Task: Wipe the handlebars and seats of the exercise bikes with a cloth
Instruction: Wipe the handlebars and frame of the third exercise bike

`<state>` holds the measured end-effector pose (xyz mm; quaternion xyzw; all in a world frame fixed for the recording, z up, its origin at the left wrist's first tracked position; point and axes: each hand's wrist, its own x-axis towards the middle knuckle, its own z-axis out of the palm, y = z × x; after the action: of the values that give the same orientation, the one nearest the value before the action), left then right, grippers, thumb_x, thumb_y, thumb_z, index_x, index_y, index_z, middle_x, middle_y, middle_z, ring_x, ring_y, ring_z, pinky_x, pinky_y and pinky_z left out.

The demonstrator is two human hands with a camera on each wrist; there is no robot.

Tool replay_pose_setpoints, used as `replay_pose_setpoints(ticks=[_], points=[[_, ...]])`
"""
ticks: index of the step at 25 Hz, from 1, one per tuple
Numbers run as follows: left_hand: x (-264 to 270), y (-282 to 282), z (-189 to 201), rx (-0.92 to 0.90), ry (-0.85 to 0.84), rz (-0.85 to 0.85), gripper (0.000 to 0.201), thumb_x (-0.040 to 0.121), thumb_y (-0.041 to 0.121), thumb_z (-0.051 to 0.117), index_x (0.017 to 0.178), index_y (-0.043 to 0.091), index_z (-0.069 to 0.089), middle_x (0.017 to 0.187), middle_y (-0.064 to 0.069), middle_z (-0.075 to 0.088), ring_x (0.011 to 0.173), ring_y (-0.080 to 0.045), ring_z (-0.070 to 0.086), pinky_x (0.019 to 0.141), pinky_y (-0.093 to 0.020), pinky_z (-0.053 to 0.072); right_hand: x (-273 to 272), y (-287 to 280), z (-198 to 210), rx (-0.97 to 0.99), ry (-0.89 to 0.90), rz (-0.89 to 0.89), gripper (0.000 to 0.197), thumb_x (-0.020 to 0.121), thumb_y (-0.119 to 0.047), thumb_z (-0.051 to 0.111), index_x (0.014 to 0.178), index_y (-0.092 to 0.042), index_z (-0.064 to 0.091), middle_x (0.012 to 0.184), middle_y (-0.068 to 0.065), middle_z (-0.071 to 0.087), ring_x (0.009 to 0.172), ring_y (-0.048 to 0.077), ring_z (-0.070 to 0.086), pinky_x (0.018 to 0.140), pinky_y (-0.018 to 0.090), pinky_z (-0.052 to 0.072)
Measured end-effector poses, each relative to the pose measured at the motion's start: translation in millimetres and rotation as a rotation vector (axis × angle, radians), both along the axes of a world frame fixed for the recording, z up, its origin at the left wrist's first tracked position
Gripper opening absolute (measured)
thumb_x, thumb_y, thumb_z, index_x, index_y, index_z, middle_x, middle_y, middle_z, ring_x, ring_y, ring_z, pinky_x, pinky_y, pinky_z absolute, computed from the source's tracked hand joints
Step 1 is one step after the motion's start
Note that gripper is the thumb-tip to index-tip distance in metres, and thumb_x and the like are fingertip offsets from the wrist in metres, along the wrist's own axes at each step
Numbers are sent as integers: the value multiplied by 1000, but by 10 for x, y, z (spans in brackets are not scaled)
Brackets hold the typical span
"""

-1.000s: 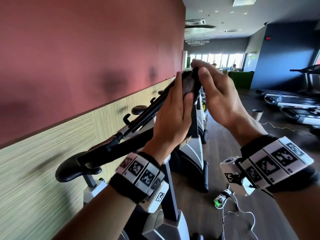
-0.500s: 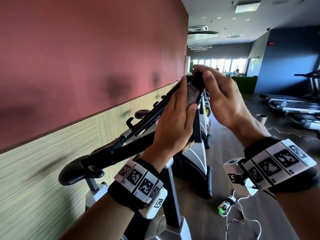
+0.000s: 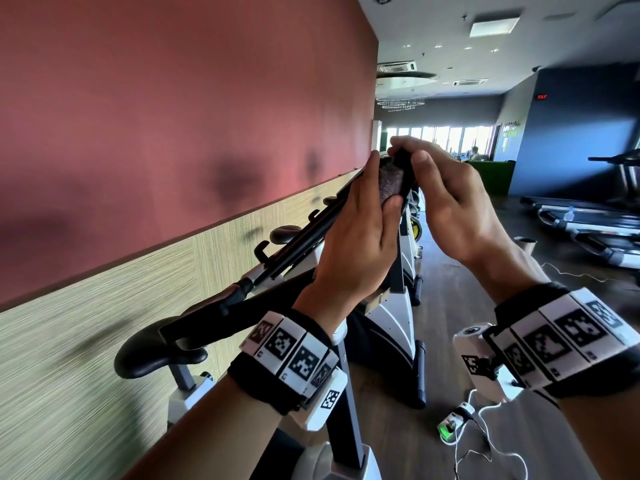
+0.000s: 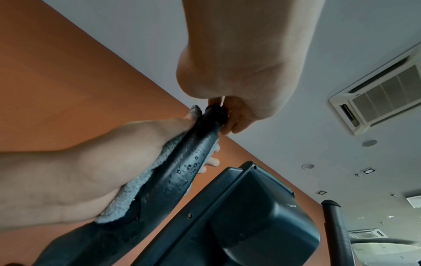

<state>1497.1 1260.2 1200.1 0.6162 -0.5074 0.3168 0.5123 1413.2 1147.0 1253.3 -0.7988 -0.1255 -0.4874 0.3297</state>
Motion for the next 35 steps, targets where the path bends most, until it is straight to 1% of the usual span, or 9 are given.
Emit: replay_pose_setpoints(ticks=[3,7,10,15,20,23,26,32,35], points=[[76,-97,161,-14,30,-11,62,107,37,29,157,1,28,157,-12,43,144,-23,44,114,-41,42,19,-9,4,0,-20,10,44,108,-30,36,137,-9,62,131,0,66,123,5,60,108,29,46],[30,-44,72,-19,-13,22,61,108,34,31,157,-1,26,158,-15,40,146,-23,41,115,-40,41,57,-10,-27,3,-52,14,43,108,-26,36,135,-6,63,128,0,67,121,4,61,105,25,46],[-51,83,-130,70,-44,61,61,108,33,32,160,2,19,161,-14,32,149,-23,33,118,-42,36,69,-9,-25,26,-42,6,44,108,-29,36,134,-8,64,130,0,68,124,7,61,108,29,46],[27,-22,130,25,-27,-45,66,109,44,26,158,0,23,157,-17,38,148,-26,38,116,-46,39,80,46,-11,99,-41,-11,46,106,-32,36,133,-10,66,129,-3,69,122,6,62,107,33,48],[87,225,-70,48,24,-227,52,110,16,36,159,2,26,166,-8,30,155,-13,23,126,-45,24,51,79,16,116,-22,-46,47,105,-37,36,133,-14,66,127,-3,71,122,6,62,108,34,47],[189,183,43,49,15,-258,52,109,20,40,157,3,31,162,-8,37,152,-14,30,124,-45,28,33,98,42,122,-10,-63,45,106,-34,37,132,-14,67,122,-5,72,117,4,64,105,32,49],[189,49,77,11,53,-187,56,107,30,35,157,4,34,159,-9,42,150,-15,35,121,-43,33,24,106,42,126,-12,-76,45,105,-34,37,131,-14,68,125,-6,72,119,4,63,107,34,49],[241,52,20,16,58,-177,56,106,34,33,154,6,37,156,-8,46,147,-19,39,118,-45,36,10,121,73,124,12,-103,43,105,-33,39,128,-15,70,121,-7,72,117,5,64,106,34,48],[223,73,9,21,71,-183,54,105,35,32,151,7,42,147,-9,54,138,-23,50,111,-47,42,-4,124,75,112,15,-108,42,105,-30,38,128,-12,69,121,-5,72,118,6,64,106,32,47]])
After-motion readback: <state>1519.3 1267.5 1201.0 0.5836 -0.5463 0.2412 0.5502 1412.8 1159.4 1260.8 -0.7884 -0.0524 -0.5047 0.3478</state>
